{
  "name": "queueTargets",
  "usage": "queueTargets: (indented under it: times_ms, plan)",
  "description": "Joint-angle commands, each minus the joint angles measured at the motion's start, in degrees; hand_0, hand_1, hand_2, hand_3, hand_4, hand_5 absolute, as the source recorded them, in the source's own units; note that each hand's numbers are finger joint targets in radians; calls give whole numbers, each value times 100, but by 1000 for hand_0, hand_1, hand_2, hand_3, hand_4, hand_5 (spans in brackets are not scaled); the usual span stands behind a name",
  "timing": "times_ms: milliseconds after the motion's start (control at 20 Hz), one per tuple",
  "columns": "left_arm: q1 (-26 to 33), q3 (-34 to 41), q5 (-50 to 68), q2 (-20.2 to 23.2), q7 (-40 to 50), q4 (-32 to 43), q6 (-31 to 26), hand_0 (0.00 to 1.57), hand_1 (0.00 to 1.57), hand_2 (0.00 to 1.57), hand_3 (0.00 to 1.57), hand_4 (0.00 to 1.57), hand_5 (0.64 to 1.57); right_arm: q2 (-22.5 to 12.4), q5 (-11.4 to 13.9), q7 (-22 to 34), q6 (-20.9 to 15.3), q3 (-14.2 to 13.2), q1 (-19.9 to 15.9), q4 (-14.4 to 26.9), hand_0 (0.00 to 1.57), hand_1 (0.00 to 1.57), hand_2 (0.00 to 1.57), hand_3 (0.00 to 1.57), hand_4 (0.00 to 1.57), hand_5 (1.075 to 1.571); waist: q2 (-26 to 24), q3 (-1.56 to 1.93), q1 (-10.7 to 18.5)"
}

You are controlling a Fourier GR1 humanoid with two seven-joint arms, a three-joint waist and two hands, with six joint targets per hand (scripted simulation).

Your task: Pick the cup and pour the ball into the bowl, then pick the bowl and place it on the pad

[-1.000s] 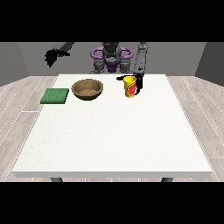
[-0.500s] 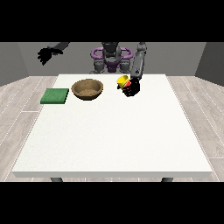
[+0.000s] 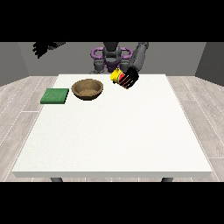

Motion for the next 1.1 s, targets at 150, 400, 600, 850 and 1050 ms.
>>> queueTargets:
  times_ms: [150, 400, 600, 850, 1050]
  plan:
    - [-983, -1077, -1824, -32, 2123, 905, 151, 1313, 1313, 1571, 1571, 1199, 1559, 149, 296, 347, -419, 200, -169, 313, 0, 0, 0, 0, 618, 1565, -616, 1, 221]
    - [-1580, -1685, -2939, 148, 3069, 1395, 7, 1221, 1221, 1571, 1456, 1140, 1568, 35, 258, -56, -244, -62, -116, 812, 0, 0, 0, 0, 640, 1566, -518, 9, 475]
    - [-1597, -2207, -3570, -469, 4104, 1567, -521, 800, 800, 1571, 1227, 1074, 1568, -120, 324, 255, -260, -51, -25, 951, 0, 0, 0, 0, 638, 1563, -1045, -8, 571]
    - [-1843, -2936, -3912, -484, 5376, 894, -1221, 799, 799, 1571, 1211, 948, 1569, -114, 276, 26, -136, -69, -548, 1389, 0, 0, 0, 0, 657, 1562, -745, -8, 289]
    - [-1724, -3544, -4220, -488, 5901, 449, -1966, 448, 448, 1565, 1214, 759, 1569, 70, 440, 153, -203, 210, -710, 1392, 0, 0, 0, 0, 665, 1561, -859, -11, 151]
